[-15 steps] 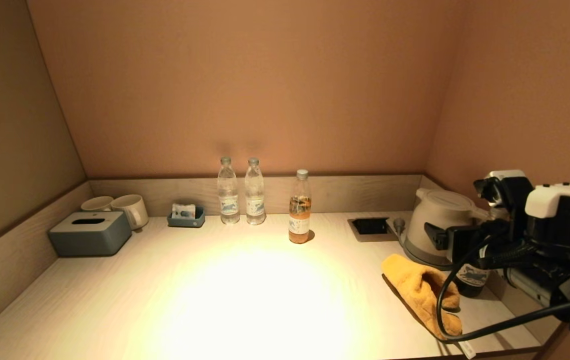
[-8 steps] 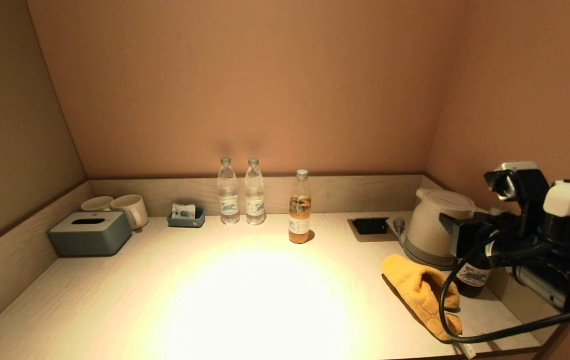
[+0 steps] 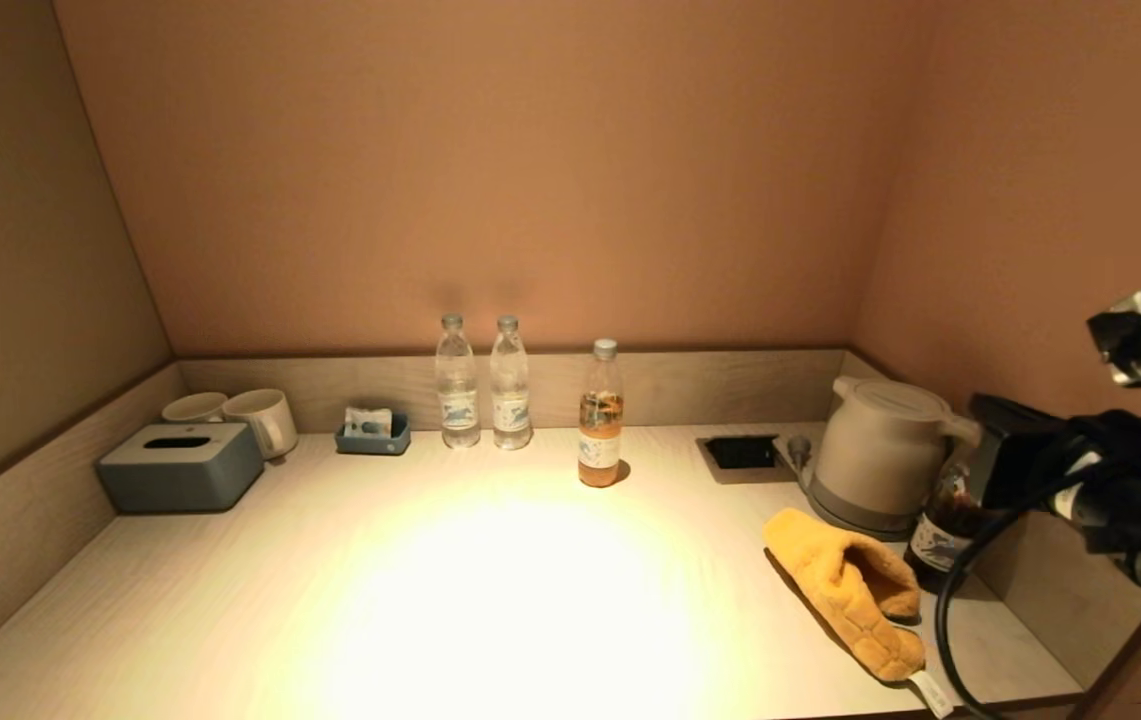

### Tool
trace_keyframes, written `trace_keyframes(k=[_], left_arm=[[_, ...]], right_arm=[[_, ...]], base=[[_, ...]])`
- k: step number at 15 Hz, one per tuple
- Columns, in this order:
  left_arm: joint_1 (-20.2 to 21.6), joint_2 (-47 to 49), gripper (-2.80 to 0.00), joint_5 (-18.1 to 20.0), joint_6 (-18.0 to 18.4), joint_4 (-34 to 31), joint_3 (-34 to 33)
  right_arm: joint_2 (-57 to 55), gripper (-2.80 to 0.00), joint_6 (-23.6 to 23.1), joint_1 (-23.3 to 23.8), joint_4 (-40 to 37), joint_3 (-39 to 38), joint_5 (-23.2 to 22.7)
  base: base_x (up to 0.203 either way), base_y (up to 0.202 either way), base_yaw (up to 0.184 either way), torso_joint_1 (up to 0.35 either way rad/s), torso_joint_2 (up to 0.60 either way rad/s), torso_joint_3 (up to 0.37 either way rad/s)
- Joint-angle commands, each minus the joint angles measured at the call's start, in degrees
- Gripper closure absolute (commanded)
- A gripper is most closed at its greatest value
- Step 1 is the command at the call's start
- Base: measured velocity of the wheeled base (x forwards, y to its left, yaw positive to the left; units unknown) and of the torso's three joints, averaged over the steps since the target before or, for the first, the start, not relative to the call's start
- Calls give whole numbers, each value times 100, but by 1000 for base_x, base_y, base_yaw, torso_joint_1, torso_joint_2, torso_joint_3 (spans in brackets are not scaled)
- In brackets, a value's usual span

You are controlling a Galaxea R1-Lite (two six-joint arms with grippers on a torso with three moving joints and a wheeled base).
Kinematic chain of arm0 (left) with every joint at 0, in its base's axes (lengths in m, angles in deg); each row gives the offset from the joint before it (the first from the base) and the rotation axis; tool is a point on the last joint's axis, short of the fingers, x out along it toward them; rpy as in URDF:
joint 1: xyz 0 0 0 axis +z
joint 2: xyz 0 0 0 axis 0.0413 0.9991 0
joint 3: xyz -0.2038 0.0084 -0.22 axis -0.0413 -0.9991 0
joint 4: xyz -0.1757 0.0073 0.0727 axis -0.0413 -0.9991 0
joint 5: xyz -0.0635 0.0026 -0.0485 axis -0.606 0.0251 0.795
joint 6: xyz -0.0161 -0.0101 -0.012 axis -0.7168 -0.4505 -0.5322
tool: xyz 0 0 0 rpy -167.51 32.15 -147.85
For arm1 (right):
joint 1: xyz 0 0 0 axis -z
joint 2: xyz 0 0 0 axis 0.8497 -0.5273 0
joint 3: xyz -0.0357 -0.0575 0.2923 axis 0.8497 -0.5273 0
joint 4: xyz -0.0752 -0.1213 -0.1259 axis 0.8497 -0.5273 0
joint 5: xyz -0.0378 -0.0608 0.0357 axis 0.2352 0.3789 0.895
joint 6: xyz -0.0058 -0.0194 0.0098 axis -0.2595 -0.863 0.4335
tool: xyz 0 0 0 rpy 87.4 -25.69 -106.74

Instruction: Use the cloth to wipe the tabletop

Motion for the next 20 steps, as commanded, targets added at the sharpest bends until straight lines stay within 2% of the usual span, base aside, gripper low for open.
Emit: trace_keyframes(k=[1, 4, 8, 13, 15, 20], left_arm=[[-1, -2, 0, -4, -5, 3, 0], [-1, -2, 0, -4, -5, 3, 0], [-1, -2, 0, -4, -5, 3, 0], [-1, -2, 0, -4, -5, 3, 0], [-1, -2, 0, -4, -5, 3, 0], [-1, -2, 0, -4, -5, 3, 0]], right_arm=[[849, 0, -16, -3, 3, -348, 32], [1623, 0, -18, -3, -120, -747, 277], [2907, 0, -22, -3, -864, -975, 651], [5242, 0, -218, 63, -2801, -1091, 891], [5456, 0, -161, 100, -3058, -1179, 1246], [5462, 0, -258, 138, -3044, -1133, 1476]], base=[[0, 0, 0, 0, 0, 0], [0, 0, 0, 0, 0, 0], [0, 0, 0, 0, 0, 0], [0, 0, 0, 0, 0, 0], [0, 0, 0, 0, 0, 0], [0, 0, 0, 0, 0, 0]])
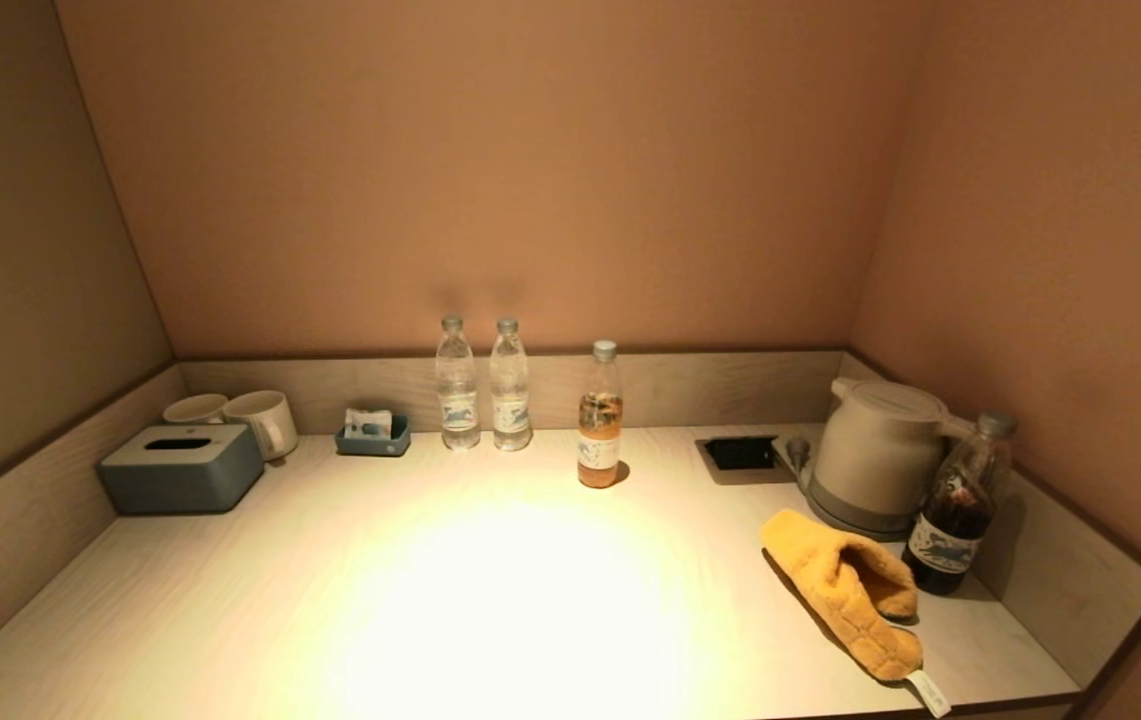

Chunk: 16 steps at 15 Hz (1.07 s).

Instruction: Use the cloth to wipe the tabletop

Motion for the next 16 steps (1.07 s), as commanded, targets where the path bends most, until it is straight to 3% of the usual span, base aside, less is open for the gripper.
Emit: trace_keyframes(k=[1, 3, 10, 14, 16], left_arm=[[1, -2, 0, -4, -3, 3, 0], [1, -2, 0, -4, -3, 3, 0], [1, -2, 0, -4, -3, 3, 0], [1, -2, 0, -4, -3, 3, 0], [1, -2, 0, -4, -3, 3, 0]], right_arm=[[54, 0, -114, 93, -298, 42, 84], [52, 0, -197, 467, -322, 93, -161], [955, 0, -165, 470, -888, -152, -319], [1659, 0, -146, 478, -854, -593, -1913], [1659, 0, -145, 478, -839, -940, -2462]], base=[[0, 0, 0, 0, 0, 0], [0, 0, 0, 0, 0, 0], [0, 0, 0, 0, 0, 0], [0, 0, 0, 0, 0, 0], [0, 0, 0, 0, 0, 0]])
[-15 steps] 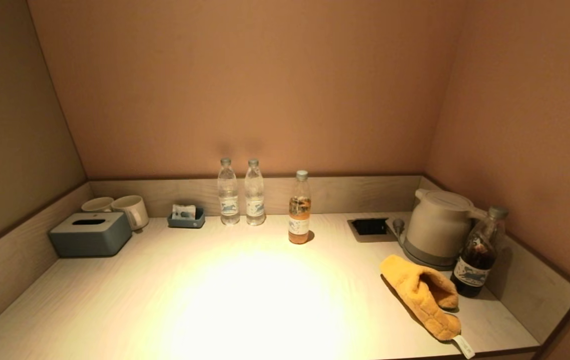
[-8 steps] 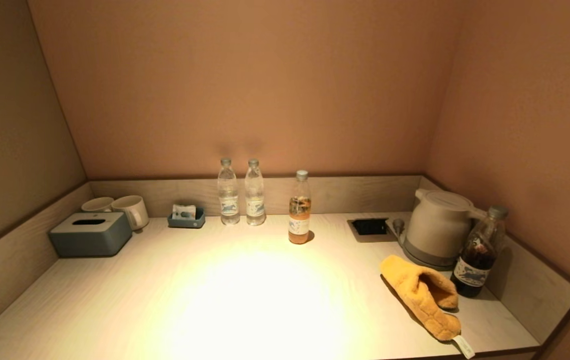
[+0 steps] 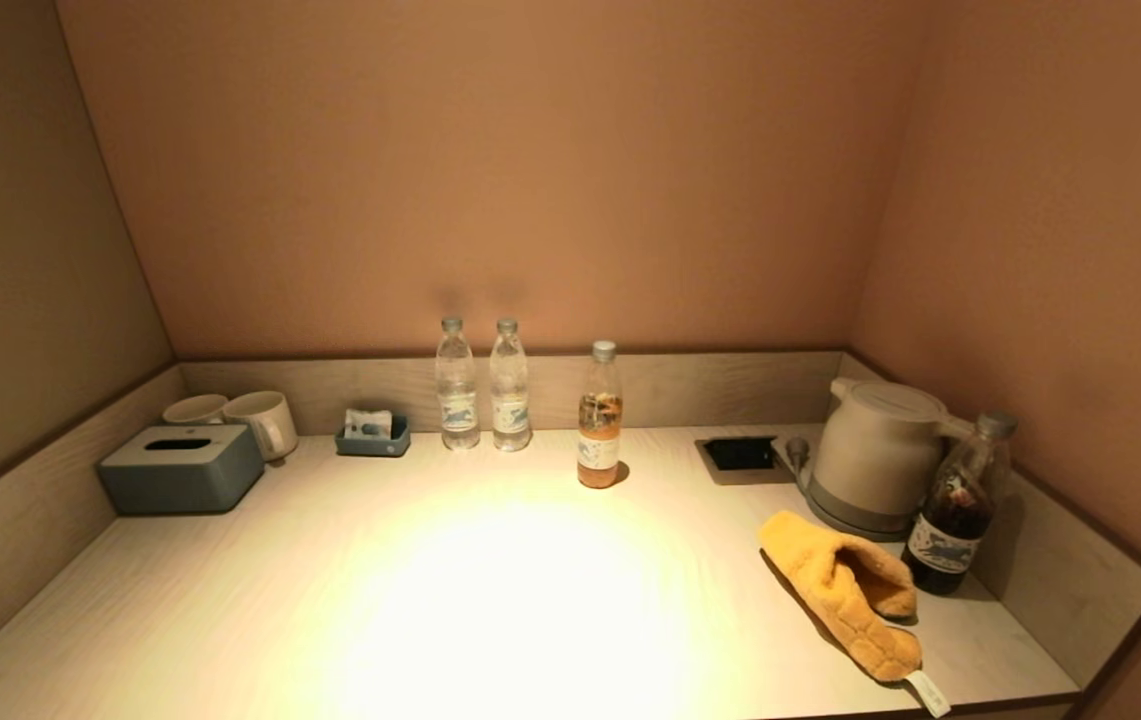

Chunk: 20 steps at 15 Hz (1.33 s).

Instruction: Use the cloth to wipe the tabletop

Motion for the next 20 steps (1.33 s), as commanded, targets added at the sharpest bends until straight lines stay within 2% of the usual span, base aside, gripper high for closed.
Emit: trace_keyframes(k=[1, 3, 8, 13, 17, 20], left_arm=[[-1, -2, 0, -2, -5, 3, 0], [-1, -2, 0, -2, -5, 3, 0], [-1, -2, 0, -2, -5, 3, 0], [-1, -2, 0, -2, -5, 3, 0], [-1, -2, 0, -2, -5, 3, 0], [-1, -2, 0, -2, -5, 3, 0]], right_arm=[[134, 0, 2, -2, 30, -264, -1704], [134, 0, 23, -2, 20, -402, -1862], [134, 0, 66, -2, 13, -783, -1844], [134, 0, 248, -2, -435, -783, -1818], [134, 0, 564, -2, -409, -783, -1783], [143, 0, 590, -2, -409, -783, -1765]], base=[[0, 0, 0, 0, 0, 0], [0, 0, 0, 0, 0, 0], [0, 0, 0, 0, 0, 0], [0, 0, 0, 0, 0, 0], [0, 0, 0, 0, 0, 0], [0, 0, 0, 0, 0, 0]])
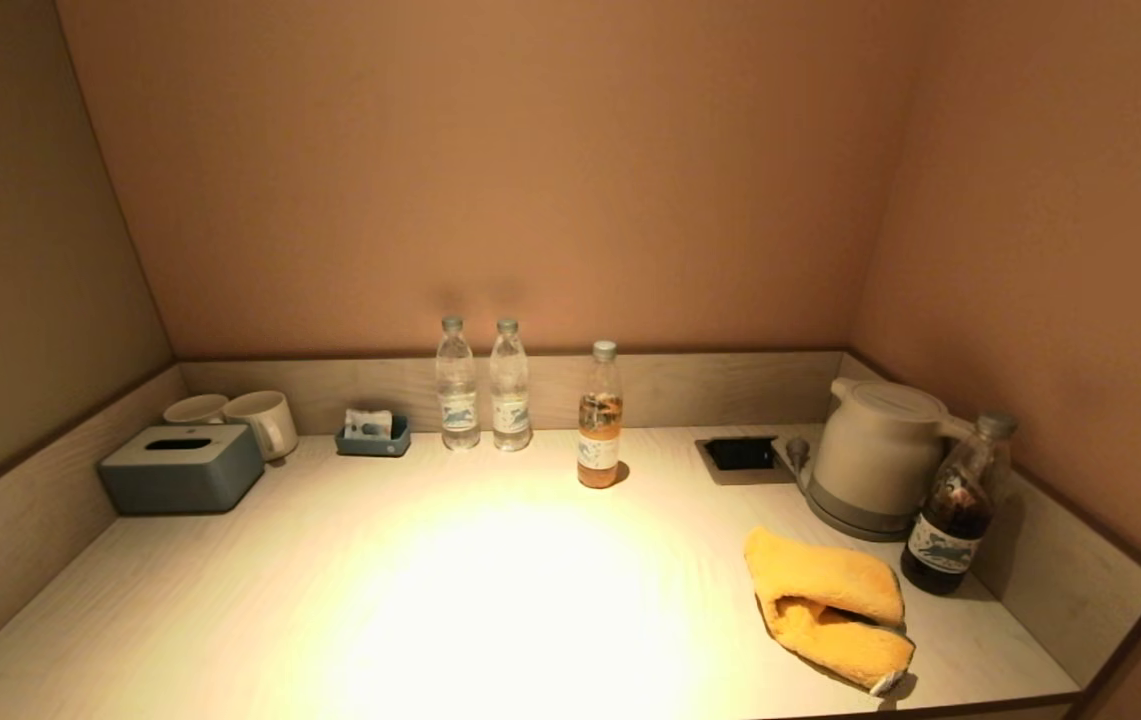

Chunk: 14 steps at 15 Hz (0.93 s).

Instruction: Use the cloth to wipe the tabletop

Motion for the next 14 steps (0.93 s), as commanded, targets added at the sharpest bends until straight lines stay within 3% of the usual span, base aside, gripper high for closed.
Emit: trace_keyframes(k=[1, 14], left_arm=[[-1, -2, 0, -2, -5, 3, 0], [-1, -2, 0, -2, -5, 3, 0]], right_arm=[[-4, 0, 4, -2, 4, 0, -2], [-4, 0, 1, -2, 4, 0, -2]], base=[[0, 0, 0, 0, 0, 0], [0, 0, 0, 0, 0, 0]])
